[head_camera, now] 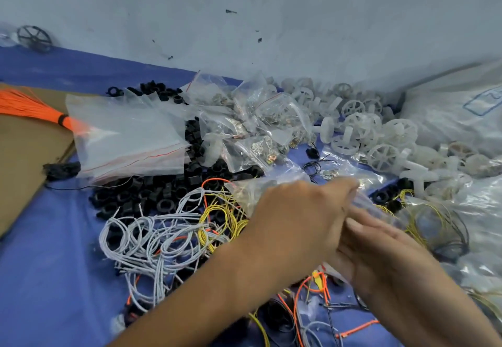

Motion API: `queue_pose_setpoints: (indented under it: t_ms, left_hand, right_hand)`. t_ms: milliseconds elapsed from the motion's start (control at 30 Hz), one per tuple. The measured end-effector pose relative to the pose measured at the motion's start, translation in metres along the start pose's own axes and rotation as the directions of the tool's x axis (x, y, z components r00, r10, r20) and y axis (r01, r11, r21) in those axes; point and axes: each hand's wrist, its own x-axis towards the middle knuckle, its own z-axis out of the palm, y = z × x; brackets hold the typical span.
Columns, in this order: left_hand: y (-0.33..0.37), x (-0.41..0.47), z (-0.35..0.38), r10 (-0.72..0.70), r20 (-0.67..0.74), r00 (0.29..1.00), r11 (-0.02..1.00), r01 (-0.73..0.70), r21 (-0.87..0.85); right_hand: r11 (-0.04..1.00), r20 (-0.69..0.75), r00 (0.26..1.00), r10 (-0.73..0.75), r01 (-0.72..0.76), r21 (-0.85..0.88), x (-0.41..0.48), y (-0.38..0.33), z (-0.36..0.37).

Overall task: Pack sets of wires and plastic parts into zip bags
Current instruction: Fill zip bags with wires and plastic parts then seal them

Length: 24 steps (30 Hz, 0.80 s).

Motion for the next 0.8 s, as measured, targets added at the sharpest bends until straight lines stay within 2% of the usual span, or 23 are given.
queue_pose_setpoints:
  t_ms: [133,200,233,267,300,333,367,433,467,533,600,633,667,733,800]
  left_hand:
    - [-0.014,0.011,-0.013,-0.180,-0.014,0.984,0.974,0.176,-0.142]
    - [-0.019,0.012,-0.020,-0.219,-0.031,0.975,0.959,0.209,-0.189]
    - [-0.021,0.012,-0.023,-0.229,-0.035,0.973,0.954,0.217,-0.206]
    - [-0.023,0.013,-0.025,-0.233,-0.042,0.972,0.952,0.218,-0.217]
    - [-0.023,0.013,-0.026,-0.235,-0.048,0.971,0.950,0.219,-0.222]
    - [-0.025,0.013,-0.027,-0.238,-0.050,0.970,0.949,0.221,-0.224]
    - [-0.024,0.012,-0.027,-0.238,-0.046,0.970,0.949,0.222,-0.225]
    - [-0.022,0.011,-0.026,-0.231,-0.037,0.972,0.951,0.217,-0.222]
    - [-0.022,0.011,-0.026,-0.227,-0.033,0.973,0.952,0.214,-0.218]
    - [-0.021,0.011,-0.025,-0.224,-0.019,0.974,0.954,0.215,-0.208]
    - [-0.022,0.011,-0.025,-0.227,0.005,0.974,0.953,0.223,-0.205]
    - [-0.021,0.011,-0.025,-0.228,0.018,0.974,0.953,0.226,-0.202]
    - [-0.021,0.011,-0.024,-0.229,0.026,0.973,0.953,0.230,-0.198]
    - [-0.020,0.011,-0.023,-0.235,0.023,0.972,0.953,0.235,-0.194]
    - [-0.019,0.010,-0.021,-0.226,0.020,0.974,0.956,0.226,-0.187]
  right_hand:
    - [0.973,-0.209,0.959,-0.190,0.154,-0.174,-0.018,-0.015,-0.018]
    - [0.927,-0.244,0.929,-0.278,0.194,-0.321,-0.027,-0.020,-0.029]
    - [0.871,-0.224,0.926,-0.304,0.175,-0.459,-0.027,-0.019,-0.033]
    - [0.736,-0.176,0.927,-0.331,0.138,-0.663,-0.026,-0.016,-0.037]
    - [0.546,-0.111,0.948,-0.297,0.073,-0.834,-0.023,-0.009,-0.041]
    - [0.359,-0.068,0.972,-0.226,0.018,-0.933,-0.018,0.001,-0.044]
    - [0.195,-0.063,0.988,-0.139,-0.035,-0.980,-0.015,0.012,-0.048]
    - [-0.056,-0.102,0.994,-0.035,-0.104,-0.993,-0.008,0.032,-0.052]
    - [-0.157,-0.133,0.991,-0.020,-0.134,-0.979,-0.005,0.040,-0.053]
    - [-0.257,-0.193,0.981,-0.023,-0.192,-0.947,-0.002,0.047,-0.052]
    - [-0.263,-0.165,0.986,-0.037,-0.169,-0.950,-0.006,0.044,-0.047]
    - [-0.208,-0.148,0.988,-0.047,-0.155,-0.966,-0.010,0.038,-0.045]
    - [-0.090,-0.139,0.988,-0.062,-0.144,-0.985,-0.014,0.029,-0.043]
    - [0.275,-0.139,0.989,-0.047,-0.121,-0.954,-0.026,0.004,-0.031]
    - [0.603,-0.059,0.997,0.047,-0.075,-0.794,-0.042,-0.022,-0.011]
